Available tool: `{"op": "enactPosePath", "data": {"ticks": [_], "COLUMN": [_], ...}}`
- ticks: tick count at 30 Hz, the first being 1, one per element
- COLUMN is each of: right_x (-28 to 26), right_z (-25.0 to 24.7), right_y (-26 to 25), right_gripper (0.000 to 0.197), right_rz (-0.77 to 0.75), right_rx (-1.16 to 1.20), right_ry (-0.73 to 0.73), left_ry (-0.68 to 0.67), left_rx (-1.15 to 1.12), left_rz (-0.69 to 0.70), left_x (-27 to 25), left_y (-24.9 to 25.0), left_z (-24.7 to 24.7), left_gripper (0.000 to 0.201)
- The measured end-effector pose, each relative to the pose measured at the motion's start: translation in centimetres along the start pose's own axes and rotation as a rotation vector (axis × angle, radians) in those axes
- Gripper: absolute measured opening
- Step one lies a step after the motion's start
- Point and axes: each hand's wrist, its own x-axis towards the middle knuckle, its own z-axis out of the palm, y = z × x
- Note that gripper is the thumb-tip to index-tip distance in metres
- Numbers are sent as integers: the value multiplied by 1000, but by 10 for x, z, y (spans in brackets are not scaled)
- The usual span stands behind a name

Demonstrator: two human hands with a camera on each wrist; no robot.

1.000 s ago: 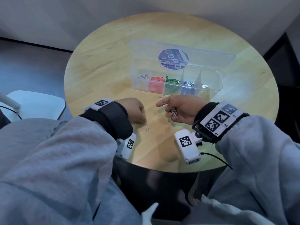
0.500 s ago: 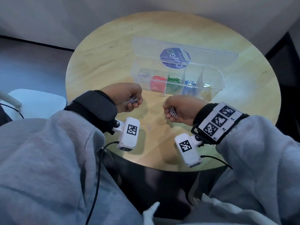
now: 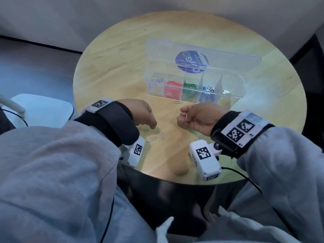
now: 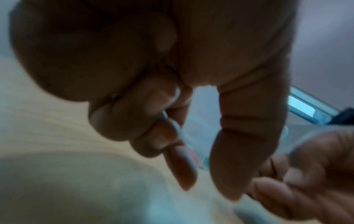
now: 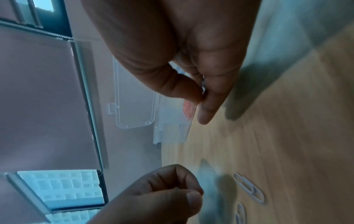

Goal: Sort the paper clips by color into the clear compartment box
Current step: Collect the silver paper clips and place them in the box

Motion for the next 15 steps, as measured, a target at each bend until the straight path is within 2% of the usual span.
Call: {"op": "enactPosePath", "data": {"ticks": [4, 7, 11, 15], "right_x": [0, -1, -5, -6], "right_z": [3, 3, 6, 9], "right_y": [1, 1, 2, 6], "right_gripper": [33, 31, 30, 22], "right_rz": [-7, -28, -67, -59], "right_rx": [-60, -129, -415, -737], "right_ry": [-81, -100, -156, -197], "left_ry": [8, 8, -45, -27], "left_rx": [185, 281, 349, 372], "left_rz": [3, 3, 13, 32], "left_x": [1, 4, 7, 11], "left_y": [2, 2, 6, 6], "left_z": [10, 16, 24, 25], "left_gripper": [10, 20, 25, 24]}}
